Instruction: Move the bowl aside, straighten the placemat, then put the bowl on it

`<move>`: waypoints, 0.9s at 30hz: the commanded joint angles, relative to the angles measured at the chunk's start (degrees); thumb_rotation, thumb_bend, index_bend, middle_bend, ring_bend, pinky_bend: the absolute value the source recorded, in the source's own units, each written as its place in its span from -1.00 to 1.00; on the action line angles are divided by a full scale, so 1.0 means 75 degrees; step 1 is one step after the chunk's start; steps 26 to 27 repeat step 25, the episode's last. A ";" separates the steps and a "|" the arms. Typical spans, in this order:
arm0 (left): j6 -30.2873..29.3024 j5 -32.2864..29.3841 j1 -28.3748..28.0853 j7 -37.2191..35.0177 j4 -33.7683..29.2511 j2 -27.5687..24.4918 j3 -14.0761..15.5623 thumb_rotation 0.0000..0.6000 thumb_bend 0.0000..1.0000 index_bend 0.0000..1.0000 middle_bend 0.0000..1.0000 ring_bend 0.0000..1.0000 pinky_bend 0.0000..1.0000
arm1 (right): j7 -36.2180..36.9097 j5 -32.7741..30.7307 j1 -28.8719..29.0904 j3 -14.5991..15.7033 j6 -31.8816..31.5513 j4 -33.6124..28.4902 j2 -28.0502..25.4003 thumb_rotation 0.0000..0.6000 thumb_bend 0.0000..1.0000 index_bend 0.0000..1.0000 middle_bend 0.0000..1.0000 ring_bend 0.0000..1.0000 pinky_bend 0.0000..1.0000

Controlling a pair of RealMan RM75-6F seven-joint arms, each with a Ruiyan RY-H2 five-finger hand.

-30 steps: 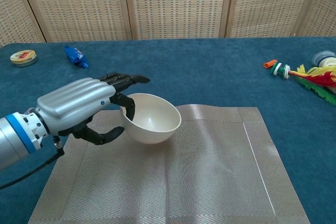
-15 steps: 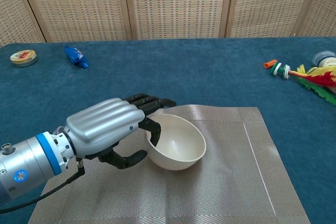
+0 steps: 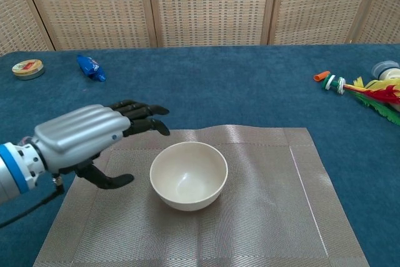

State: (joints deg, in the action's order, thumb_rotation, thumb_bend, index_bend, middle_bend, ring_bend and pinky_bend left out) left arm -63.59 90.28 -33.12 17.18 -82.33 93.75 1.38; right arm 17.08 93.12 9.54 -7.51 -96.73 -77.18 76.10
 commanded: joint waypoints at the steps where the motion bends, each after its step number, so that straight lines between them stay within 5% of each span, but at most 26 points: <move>1: -0.0250 -0.0211 0.0241 -0.0106 -0.0349 -0.0571 -0.0021 1.00 -0.36 -0.75 -1.00 -1.00 -1.00 | -0.0065 0.0046 0.0005 0.0028 -0.0007 -0.0003 0.0026 1.00 -0.46 -0.75 -1.00 -1.00 -1.00; 16: -0.2276 -0.0967 0.1926 0.0577 -0.0987 -0.2269 -0.0009 1.00 -0.39 -0.78 -1.00 -1.00 -1.00 | -0.0933 -0.0347 0.0021 0.0181 0.0758 -0.0342 -0.0263 1.00 -0.46 -0.75 -1.00 -1.00 -1.00; 27: -0.3018 -0.0871 0.2680 0.0261 -0.1005 -0.2701 0.0149 1.00 -0.61 -0.93 -1.00 -1.00 -1.00 | -0.1907 -0.0699 0.0093 0.0337 0.1548 -0.0874 -0.0655 1.00 -0.52 -0.83 -1.00 -1.00 -1.00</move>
